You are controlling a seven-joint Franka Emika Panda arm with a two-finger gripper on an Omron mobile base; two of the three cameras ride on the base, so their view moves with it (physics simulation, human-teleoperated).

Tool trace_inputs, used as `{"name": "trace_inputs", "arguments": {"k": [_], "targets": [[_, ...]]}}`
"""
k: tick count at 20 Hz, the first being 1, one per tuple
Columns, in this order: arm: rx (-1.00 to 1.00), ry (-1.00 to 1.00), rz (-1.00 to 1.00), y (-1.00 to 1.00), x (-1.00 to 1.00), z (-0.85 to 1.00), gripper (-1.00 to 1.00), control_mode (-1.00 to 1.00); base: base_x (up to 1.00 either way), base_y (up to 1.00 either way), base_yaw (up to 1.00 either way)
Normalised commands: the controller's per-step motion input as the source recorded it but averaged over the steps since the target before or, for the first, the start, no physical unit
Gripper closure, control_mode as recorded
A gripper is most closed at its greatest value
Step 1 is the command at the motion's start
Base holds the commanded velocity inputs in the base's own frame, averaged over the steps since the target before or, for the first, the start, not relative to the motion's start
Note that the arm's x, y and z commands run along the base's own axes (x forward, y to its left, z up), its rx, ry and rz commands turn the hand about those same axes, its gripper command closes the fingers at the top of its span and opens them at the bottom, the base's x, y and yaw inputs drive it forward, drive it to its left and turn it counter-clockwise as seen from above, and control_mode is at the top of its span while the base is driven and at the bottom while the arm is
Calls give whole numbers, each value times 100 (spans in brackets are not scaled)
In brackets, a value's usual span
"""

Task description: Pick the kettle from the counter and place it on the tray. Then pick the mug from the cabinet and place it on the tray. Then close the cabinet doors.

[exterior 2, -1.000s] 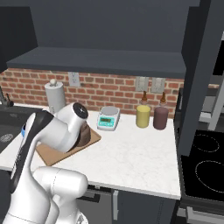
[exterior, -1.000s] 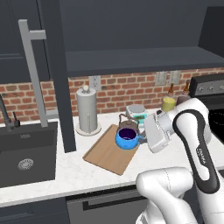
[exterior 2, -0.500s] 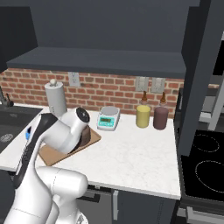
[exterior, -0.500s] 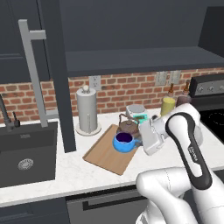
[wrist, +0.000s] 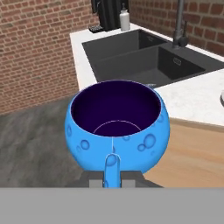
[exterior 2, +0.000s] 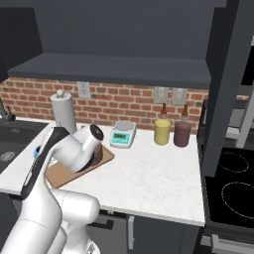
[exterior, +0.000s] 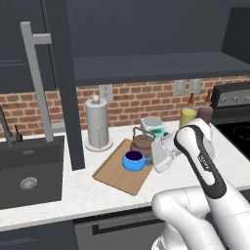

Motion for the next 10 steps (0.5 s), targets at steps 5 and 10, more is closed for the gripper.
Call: {"name": "trace_inputs", "arguments": {"k": [5,10], "targets": [[0,0,0,19,38,-41,100,-100,0,0,0],[0,1,0,23,34,-38,100,-100,0,0,0]]}}
